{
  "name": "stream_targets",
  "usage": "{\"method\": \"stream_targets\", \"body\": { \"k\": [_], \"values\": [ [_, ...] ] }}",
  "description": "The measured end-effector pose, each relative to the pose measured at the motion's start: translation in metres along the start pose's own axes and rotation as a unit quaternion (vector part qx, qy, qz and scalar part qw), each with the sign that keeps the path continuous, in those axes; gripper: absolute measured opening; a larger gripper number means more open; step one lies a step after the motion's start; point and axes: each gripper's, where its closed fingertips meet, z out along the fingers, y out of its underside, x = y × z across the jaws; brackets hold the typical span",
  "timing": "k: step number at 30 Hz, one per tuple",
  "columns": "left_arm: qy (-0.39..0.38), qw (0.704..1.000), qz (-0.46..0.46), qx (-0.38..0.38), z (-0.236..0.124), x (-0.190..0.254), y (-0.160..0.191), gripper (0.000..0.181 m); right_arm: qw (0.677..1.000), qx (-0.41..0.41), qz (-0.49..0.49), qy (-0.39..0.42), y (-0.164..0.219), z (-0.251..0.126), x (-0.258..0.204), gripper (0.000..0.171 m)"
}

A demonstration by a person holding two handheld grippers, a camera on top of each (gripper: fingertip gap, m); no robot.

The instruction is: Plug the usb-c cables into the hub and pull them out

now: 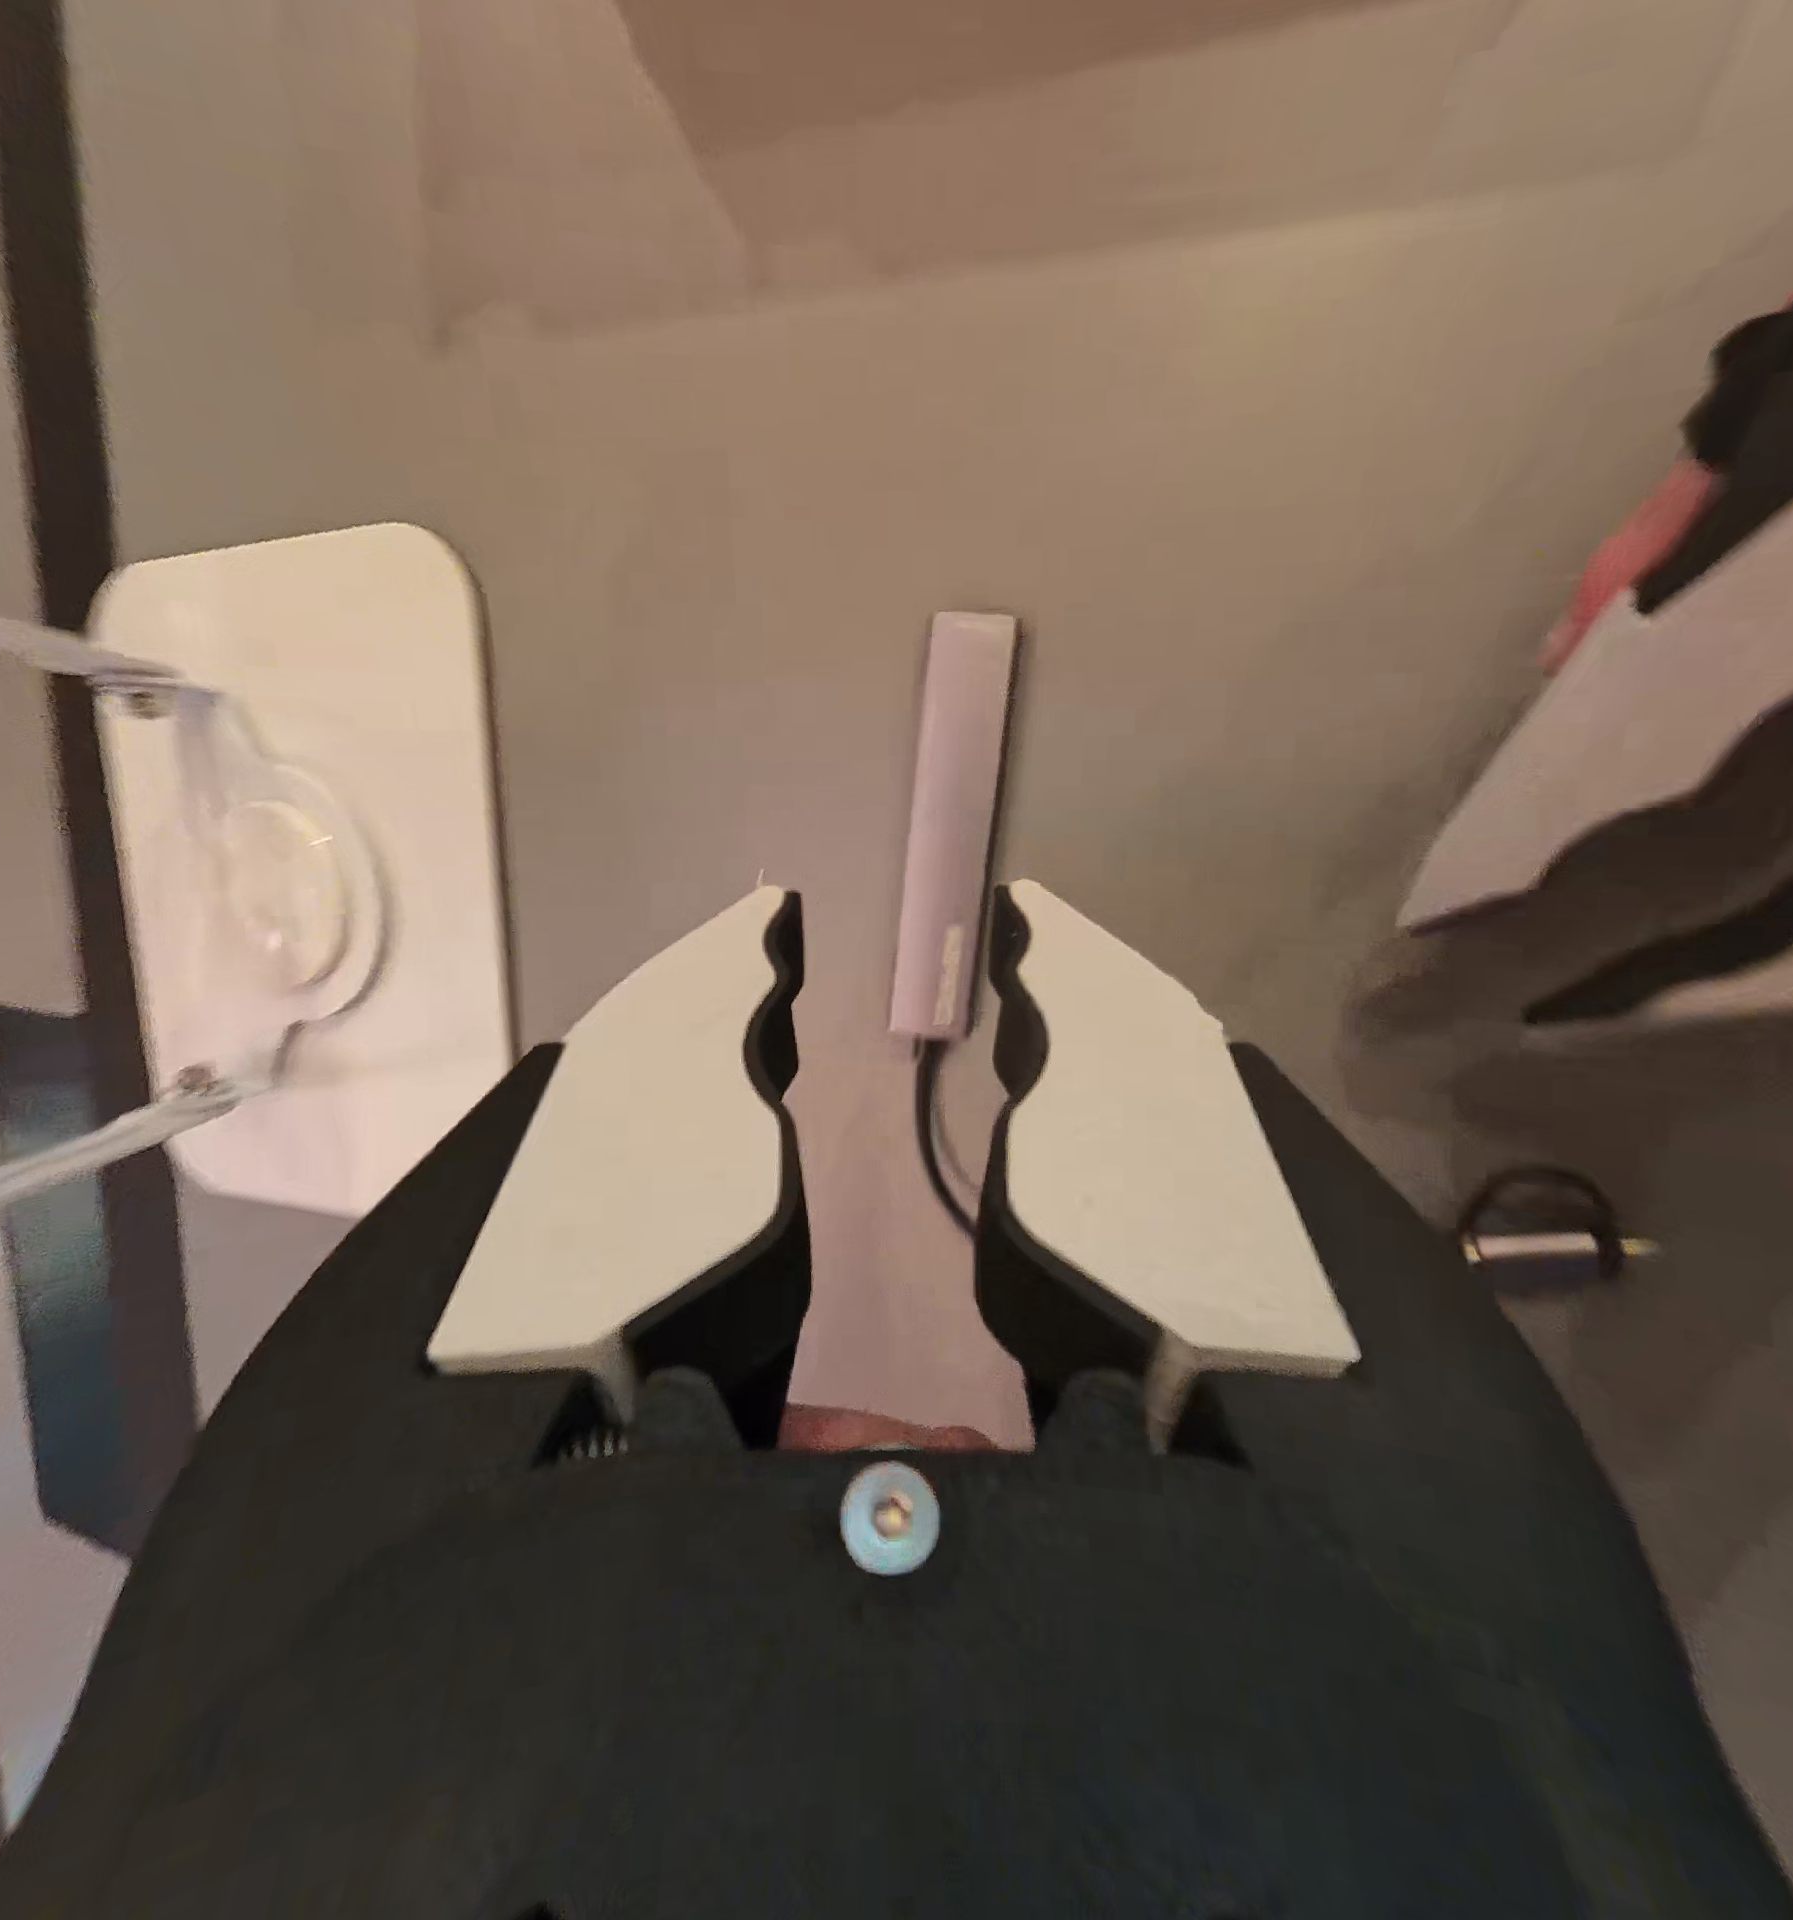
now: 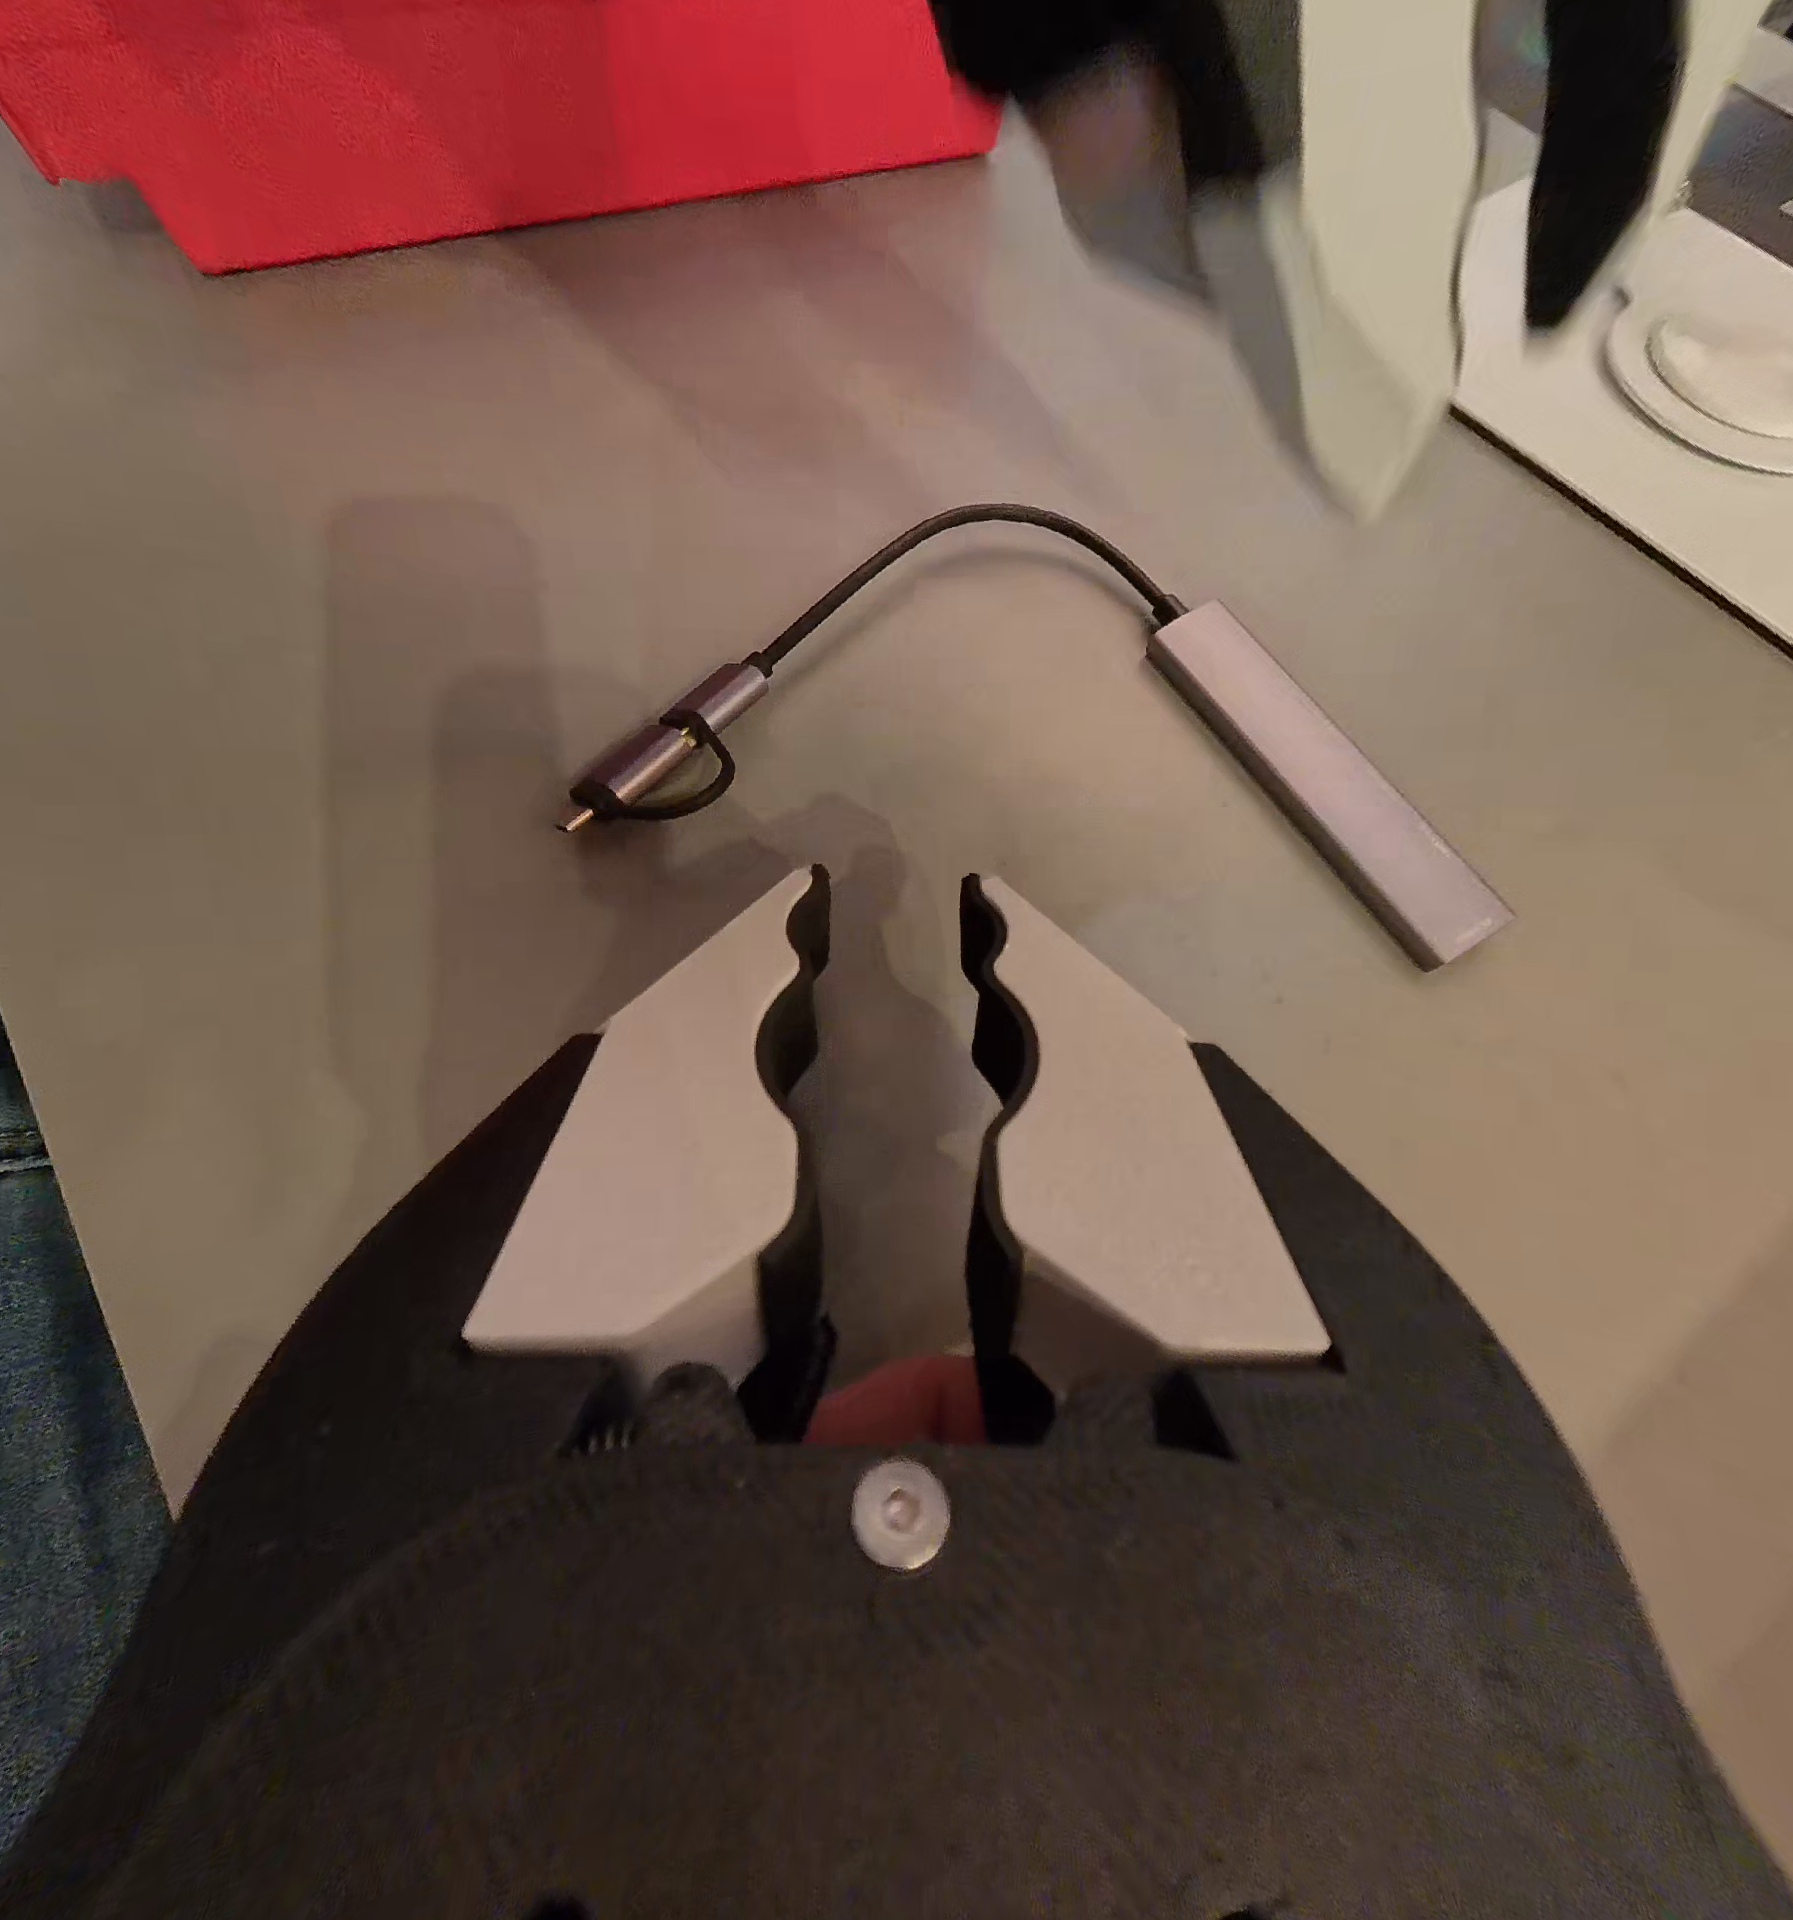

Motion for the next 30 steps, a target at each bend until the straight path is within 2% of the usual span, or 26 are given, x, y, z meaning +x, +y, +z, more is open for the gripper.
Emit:
{"method": "stream_targets", "body": {
  "k": [4, 7, 10, 13, 15, 18, 22, 27, 30],
  "values": [
    [-0.062, 0.997, -0.022, 0.037, -0.08, -0.021, 0.028, 0.031, 1.0, 0.003, 0.004, -0.001, 0.0, -0.001, 0.001, 0.022],
    [-0.096, 0.993, -0.06, 0.027, -0.138, -0.031, 0.083, 0.026, 1.0, 0.003, 0.005, -0.002, -0.001, 0.0, 0.001, 0.022],
    [-0.146, 0.984, -0.094, -0.032, -0.196, -0.034, 0.152, 0.02, 1.0, 0.001, 0.006, -0.001, 0.0, 0.001, 0.001, 0.022],
    [-0.151, 0.978, -0.131, -0.063, -0.231, -0.02, 0.204, 0.02, 1.0, 0.001, 0.008, -0.003, 0.0, 0.001, 0.001, 0.022],
    [-0.141, 0.976, -0.142, -0.086, -0.233, -0.006, 0.233, 0.022, 1.0, 0.002, 0.013, -0.005, -0.001, 0.001, 0.002, 0.022],
    [-0.124, 0.972, -0.149, -0.13, -0.219, 0.014, 0.275, 0.024, 1.0, 0.004, 0.018, -0.003, -0.001, 0.0, 0.003, 0.022],
    [-0.138, 0.954, -0.159, -0.212, -0.207, 0.024, 0.334, 0.026, 1.0, 0.002, 0.015, 0.0, 0.0, 0.0, 0.003, 0.021],
    [-0.17, 0.923, -0.229, -0.259, -0.206, 0.022, 0.375, 0.036, 1.0, -0.003, 0.011, 0.001, 0.001, 0.002, 0.003, 0.021],
    [-0.17, 0.908, -0.256, -0.284, -0.199, 0.026, 0.388, 0.037, 1.0, -0.004, 0.009, 0.001, 0.001, 0.002, 0.002, 0.021]
  ]
}}
